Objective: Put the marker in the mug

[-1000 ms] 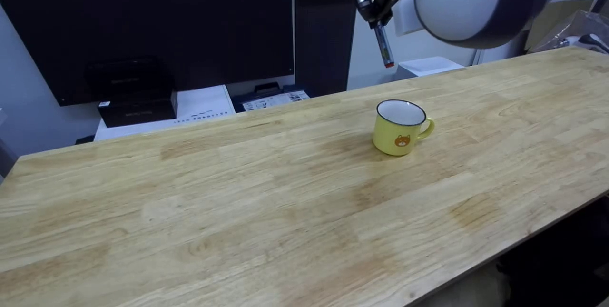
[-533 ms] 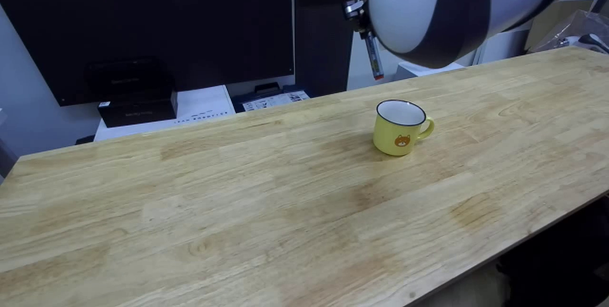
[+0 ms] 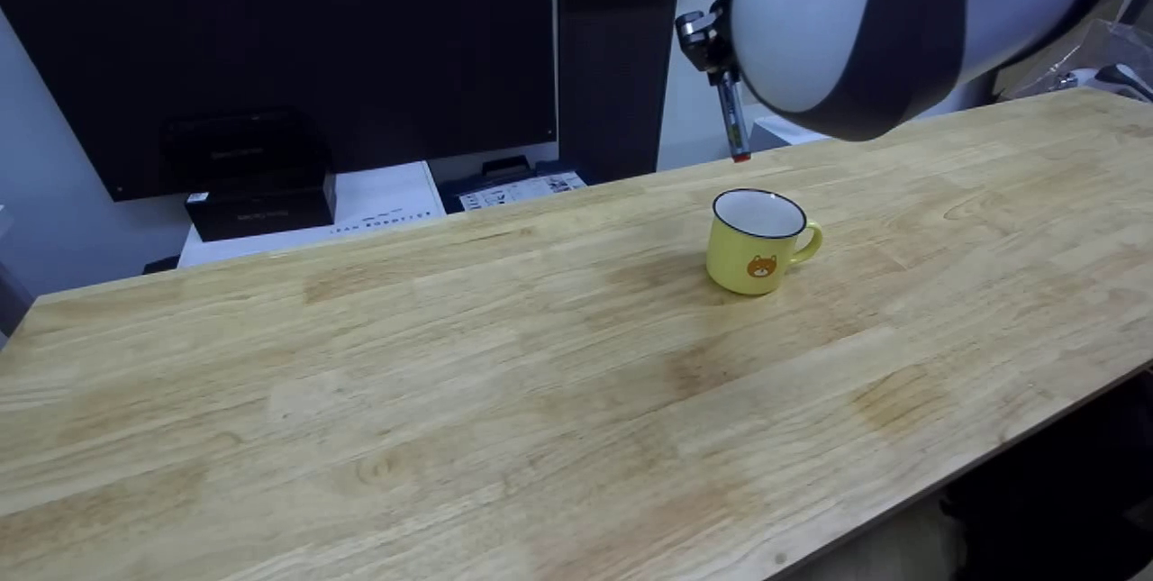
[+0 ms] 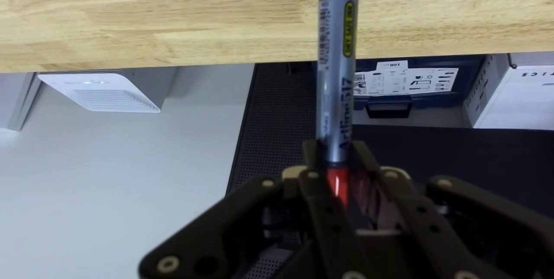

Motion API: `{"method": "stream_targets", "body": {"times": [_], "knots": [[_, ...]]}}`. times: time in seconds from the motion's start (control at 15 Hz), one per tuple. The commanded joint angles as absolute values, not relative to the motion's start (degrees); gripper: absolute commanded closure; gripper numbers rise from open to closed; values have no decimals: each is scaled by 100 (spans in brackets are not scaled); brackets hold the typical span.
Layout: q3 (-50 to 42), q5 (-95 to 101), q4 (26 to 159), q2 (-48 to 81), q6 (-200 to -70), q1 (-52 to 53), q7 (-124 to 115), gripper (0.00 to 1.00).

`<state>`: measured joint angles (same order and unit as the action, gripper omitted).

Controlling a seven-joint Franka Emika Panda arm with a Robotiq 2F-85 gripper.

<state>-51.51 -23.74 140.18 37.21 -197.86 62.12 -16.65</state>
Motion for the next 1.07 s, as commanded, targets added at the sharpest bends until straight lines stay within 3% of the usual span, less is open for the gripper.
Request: {"method": "stream_targets", "body": {"times": [0.0,0.27,0.87,0.93,1.0], "knots": [[-5160,-1965,14137,3502,-19786,6024,-1903,95],[-4568,-2128,14013,3378,-19783,5289,-1434,95],[-2394,-1772,13600,3317,-19790,2564,-748,95],[-2201,-1706,13565,3329,-19790,2306,-663,54],[-2032,-1623,13526,3332,-19790,2078,-581,54]]}}
